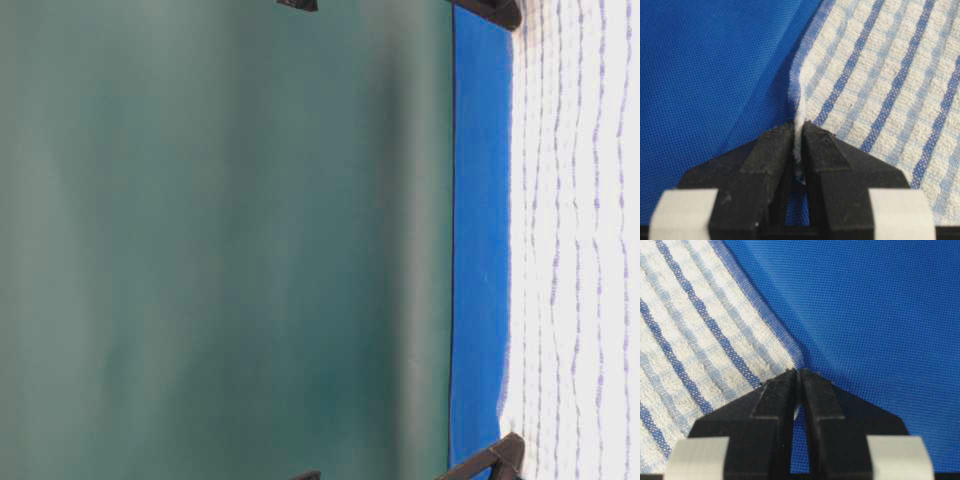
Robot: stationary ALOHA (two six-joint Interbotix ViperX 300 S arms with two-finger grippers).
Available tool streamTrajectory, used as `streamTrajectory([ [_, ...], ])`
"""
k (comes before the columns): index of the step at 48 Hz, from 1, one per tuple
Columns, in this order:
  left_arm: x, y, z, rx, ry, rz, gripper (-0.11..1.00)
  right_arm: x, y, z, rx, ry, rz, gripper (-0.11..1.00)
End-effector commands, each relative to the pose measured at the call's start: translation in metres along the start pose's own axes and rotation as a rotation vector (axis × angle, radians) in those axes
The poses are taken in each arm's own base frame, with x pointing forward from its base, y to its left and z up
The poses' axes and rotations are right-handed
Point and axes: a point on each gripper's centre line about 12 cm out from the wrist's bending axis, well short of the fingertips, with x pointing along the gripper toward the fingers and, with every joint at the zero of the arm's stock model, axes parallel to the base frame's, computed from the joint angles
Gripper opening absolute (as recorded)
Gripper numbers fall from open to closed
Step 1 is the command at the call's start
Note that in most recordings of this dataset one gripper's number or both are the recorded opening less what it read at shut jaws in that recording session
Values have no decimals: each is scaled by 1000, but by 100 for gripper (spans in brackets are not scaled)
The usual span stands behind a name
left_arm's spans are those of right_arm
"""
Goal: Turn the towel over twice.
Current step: 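Lift the far corners with both grippers and pull them toward the robot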
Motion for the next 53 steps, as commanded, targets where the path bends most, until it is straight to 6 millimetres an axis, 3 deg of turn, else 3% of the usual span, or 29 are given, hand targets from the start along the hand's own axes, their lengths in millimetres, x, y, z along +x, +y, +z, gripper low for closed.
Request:
streamTrajectory([
  [1, -1, 2, 6, -5, -20, 5, 3, -1, -1, 7, 1, -26, -1, 6],
  [11, -10, 5, 28, -9, -97, 15, 3, -6, -1, 17, 6, -63, -2, 6],
  [26, -32, 29, 73, -37, -215, 79, 3, -32, -25, 56, 38, -167, -63, 6],
  [45, -81, 49, 135, 15, -350, 142, 3, -88, -26, 124, -33, -309, -74, 6],
  [53, -100, 49, 147, 18, -414, 152, 3, -114, -25, 146, -62, -358, -80, 6],
])
